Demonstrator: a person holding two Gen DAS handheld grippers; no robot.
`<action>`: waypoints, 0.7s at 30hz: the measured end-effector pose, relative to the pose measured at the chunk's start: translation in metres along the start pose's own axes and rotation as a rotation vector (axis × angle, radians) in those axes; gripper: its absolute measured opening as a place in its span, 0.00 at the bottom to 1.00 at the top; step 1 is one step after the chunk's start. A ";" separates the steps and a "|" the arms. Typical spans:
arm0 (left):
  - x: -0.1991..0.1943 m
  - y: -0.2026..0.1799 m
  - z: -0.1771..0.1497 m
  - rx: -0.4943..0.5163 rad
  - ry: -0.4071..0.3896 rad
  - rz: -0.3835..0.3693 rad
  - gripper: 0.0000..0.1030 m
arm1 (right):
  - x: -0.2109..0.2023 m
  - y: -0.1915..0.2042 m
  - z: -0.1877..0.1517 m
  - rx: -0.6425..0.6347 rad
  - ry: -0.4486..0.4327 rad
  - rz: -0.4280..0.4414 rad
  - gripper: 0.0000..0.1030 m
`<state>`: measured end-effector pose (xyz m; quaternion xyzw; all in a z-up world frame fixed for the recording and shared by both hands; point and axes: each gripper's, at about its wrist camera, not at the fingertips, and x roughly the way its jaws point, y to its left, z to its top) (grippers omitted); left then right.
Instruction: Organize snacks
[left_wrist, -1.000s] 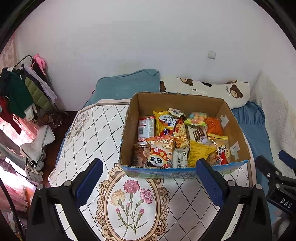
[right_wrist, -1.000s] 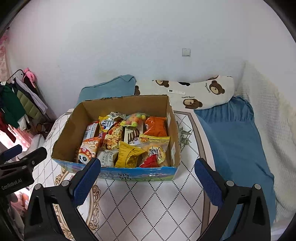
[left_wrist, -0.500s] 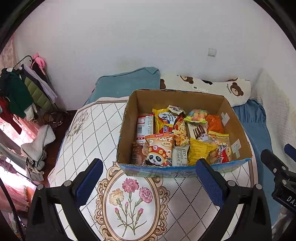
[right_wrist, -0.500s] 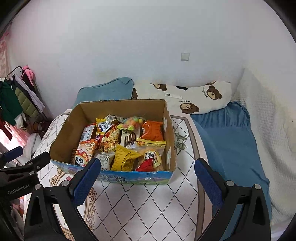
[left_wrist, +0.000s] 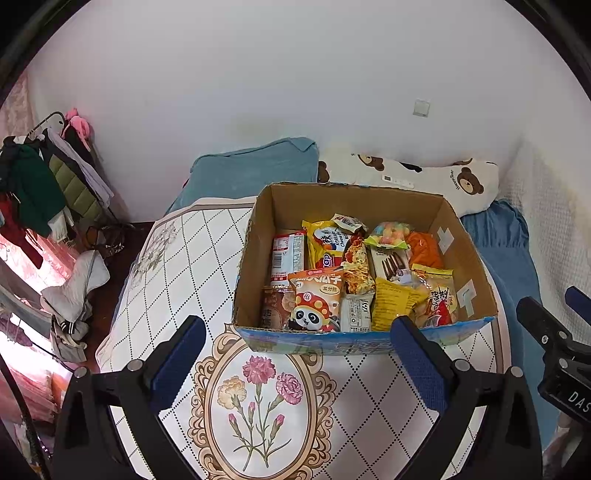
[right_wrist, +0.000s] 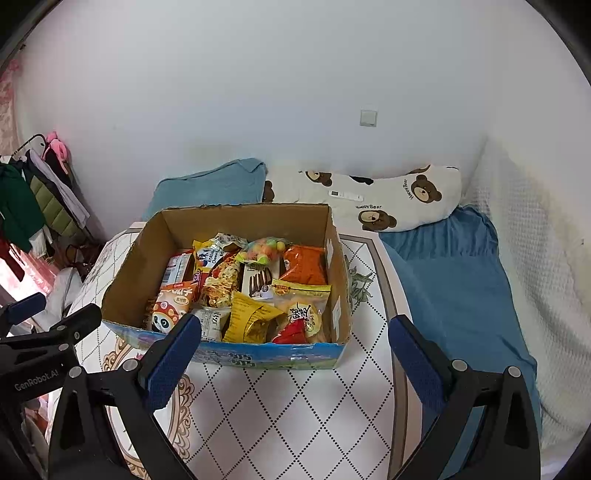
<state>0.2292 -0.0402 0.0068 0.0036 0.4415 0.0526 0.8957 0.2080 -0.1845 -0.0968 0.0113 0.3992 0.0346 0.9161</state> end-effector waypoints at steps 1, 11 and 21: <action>-0.001 0.000 0.000 0.000 -0.001 0.001 0.99 | -0.001 0.000 0.000 0.001 0.000 0.001 1.00; -0.006 -0.001 0.001 0.003 -0.007 -0.003 0.99 | -0.007 0.002 0.001 0.001 -0.012 -0.002 1.00; -0.009 -0.002 0.001 0.009 -0.015 -0.010 0.99 | -0.012 0.002 0.002 0.001 -0.019 -0.002 1.00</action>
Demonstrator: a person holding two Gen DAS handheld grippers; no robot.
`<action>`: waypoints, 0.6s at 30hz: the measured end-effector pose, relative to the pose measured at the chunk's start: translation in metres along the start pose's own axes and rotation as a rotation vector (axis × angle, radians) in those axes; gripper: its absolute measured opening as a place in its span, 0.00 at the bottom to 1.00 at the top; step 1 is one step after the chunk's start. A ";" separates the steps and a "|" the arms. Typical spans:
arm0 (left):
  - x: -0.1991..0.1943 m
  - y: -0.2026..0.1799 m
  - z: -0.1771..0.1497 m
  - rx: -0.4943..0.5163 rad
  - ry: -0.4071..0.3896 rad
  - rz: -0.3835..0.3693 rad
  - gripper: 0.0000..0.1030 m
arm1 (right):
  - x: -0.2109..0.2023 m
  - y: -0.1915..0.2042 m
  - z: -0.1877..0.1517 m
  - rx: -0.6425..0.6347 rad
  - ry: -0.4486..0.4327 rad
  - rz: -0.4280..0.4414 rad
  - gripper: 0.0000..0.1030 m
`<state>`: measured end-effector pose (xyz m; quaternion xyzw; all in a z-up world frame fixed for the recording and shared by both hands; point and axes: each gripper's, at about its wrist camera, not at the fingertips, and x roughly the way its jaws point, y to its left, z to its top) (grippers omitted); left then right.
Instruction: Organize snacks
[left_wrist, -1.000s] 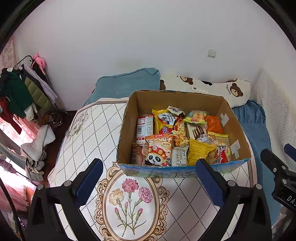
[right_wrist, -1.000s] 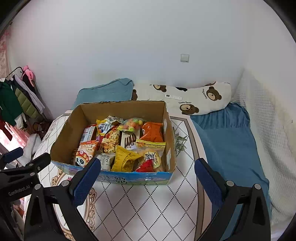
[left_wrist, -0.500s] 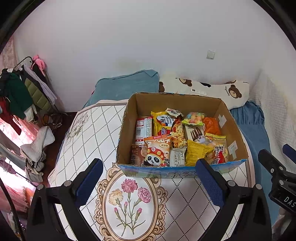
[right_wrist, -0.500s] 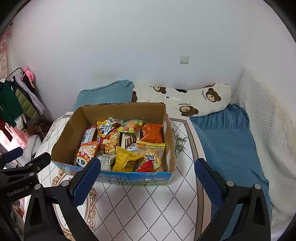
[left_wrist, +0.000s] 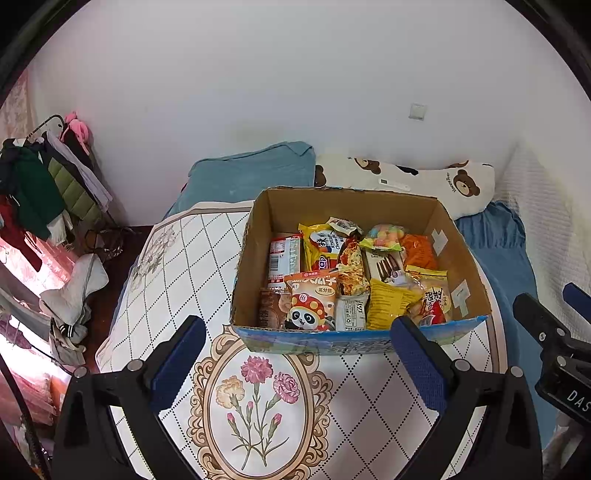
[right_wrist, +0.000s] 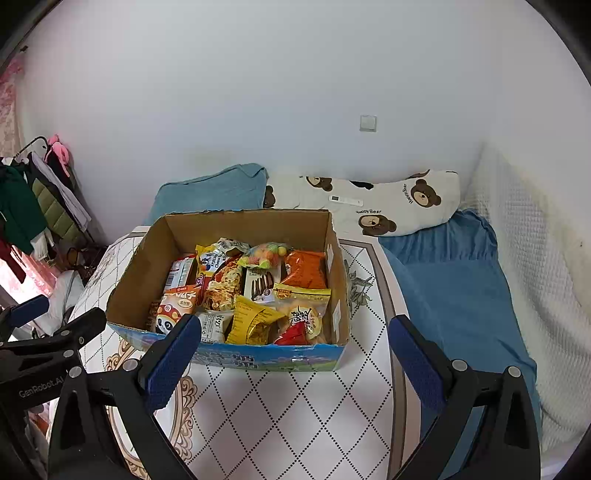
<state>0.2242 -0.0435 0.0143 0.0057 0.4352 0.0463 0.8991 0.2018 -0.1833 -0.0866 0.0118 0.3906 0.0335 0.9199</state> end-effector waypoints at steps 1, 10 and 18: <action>0.000 0.000 0.000 -0.001 -0.001 -0.001 0.99 | 0.000 0.001 0.000 -0.001 0.000 0.001 1.00; -0.003 0.001 0.001 0.002 -0.006 -0.004 0.99 | -0.004 0.001 0.000 0.005 -0.003 0.011 1.00; -0.004 0.001 0.001 0.001 -0.007 -0.004 0.99 | -0.003 0.003 -0.002 0.006 0.000 0.015 1.00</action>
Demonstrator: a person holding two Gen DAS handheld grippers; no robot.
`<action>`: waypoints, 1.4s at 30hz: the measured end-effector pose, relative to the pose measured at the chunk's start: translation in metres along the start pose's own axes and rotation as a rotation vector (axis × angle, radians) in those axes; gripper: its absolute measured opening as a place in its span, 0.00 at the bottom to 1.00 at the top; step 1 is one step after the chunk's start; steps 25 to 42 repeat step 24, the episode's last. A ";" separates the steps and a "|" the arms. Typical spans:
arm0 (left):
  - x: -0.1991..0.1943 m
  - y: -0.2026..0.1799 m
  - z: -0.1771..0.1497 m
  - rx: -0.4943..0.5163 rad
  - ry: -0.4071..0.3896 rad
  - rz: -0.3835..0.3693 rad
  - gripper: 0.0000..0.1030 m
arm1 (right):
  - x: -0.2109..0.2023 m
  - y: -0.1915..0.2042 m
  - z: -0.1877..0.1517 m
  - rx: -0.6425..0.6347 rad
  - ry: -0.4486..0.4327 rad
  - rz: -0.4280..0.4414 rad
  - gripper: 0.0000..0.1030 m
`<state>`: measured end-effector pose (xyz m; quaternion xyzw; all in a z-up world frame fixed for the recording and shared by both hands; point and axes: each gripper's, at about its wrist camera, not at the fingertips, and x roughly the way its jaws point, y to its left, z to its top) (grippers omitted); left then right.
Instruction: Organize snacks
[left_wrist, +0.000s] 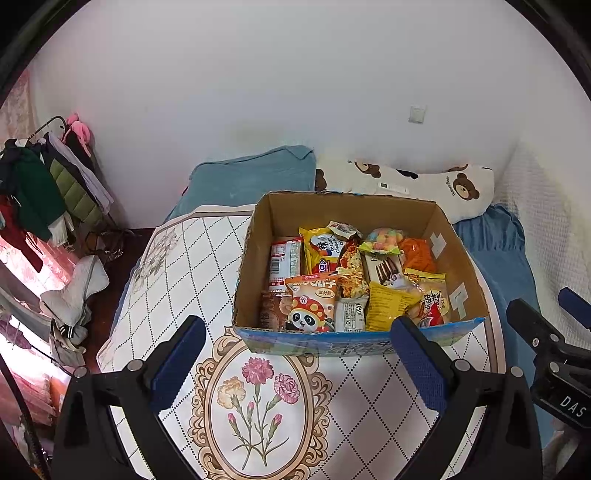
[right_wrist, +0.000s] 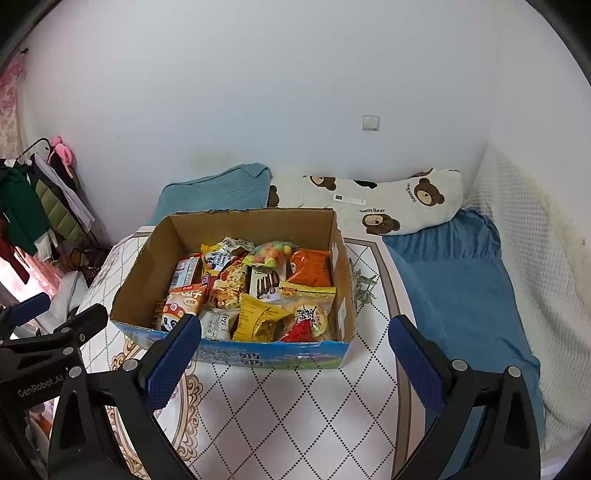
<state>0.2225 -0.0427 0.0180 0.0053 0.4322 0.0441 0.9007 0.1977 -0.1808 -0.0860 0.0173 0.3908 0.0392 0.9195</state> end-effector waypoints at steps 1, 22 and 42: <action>0.000 0.000 -0.001 0.002 -0.001 0.000 0.99 | 0.000 0.000 0.000 0.000 0.000 -0.001 1.00; -0.004 0.003 0.004 0.003 -0.006 0.003 0.99 | 0.002 0.007 -0.004 -0.002 0.011 0.013 1.00; -0.004 0.005 0.004 0.002 -0.013 0.004 0.99 | 0.003 0.006 -0.004 -0.001 0.009 0.012 1.00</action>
